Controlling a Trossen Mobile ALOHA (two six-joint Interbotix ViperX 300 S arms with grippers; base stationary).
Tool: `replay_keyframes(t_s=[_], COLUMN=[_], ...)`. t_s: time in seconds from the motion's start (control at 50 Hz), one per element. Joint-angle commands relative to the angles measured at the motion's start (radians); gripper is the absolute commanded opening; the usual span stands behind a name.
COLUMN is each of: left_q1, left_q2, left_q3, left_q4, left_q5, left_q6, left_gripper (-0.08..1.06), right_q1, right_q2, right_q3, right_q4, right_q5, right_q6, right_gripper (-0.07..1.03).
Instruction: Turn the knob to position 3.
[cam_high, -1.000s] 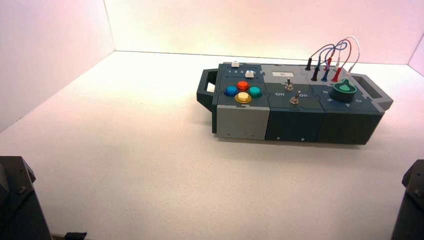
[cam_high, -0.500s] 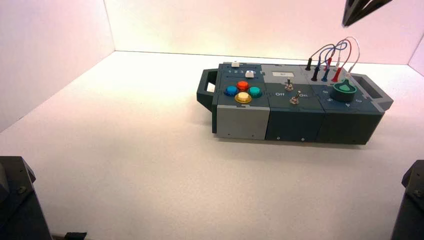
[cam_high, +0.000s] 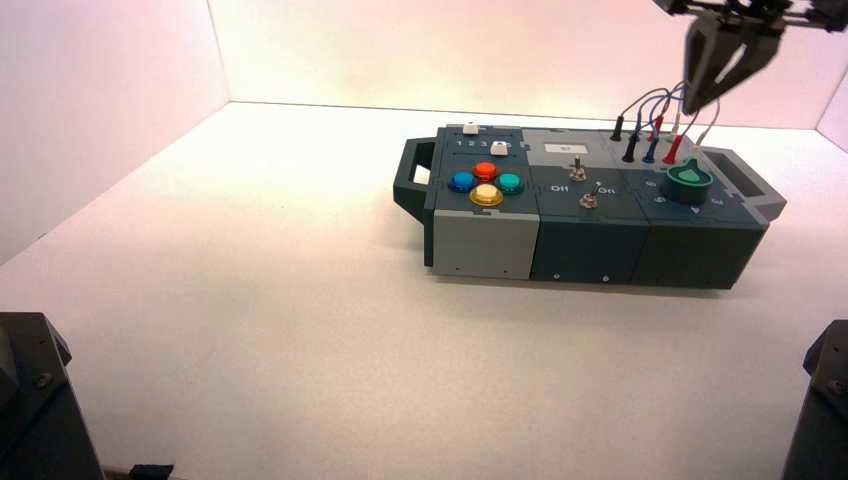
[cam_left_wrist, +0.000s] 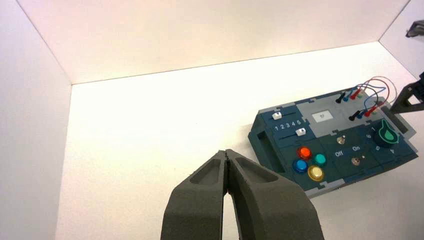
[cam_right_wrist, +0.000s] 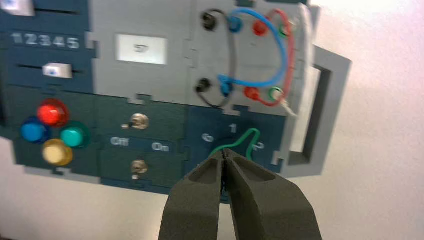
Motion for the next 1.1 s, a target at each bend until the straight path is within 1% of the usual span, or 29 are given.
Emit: replay_keyframes(t_s=[0.02,0.18,0.54,1.1], left_q1=[0.003,0.003,0.002,0.003], left_q2=[0.000,-0.003,-0.003,-0.003], left_q3=[-0.034,-0.037,-0.048,-0.063], left_q4=[0.003,0.002,0.003,0.002], left_q5=[-0.003,-0.003,-0.003,0.006], left_q6=[0.005,0.006,0.012,0.014], left_gripper=[-0.03,-0.03,-0.03,-0.03], right_q1=[-0.009,-0.009,-0.009,-0.009], right_q2=[-0.009,0.006,0.084,0.146], right_q3=[0.002,0.008,-0.002,-0.055], right_q4=[-0.009,-0.011,-0.011,-0.012], right_q5=[-0.005,-0.011,-0.029,-0.038], right_q6=[0.002,0.000,0.000,0.002], right_gripper=[-0.02,-0.02,-0.02,-0.02])
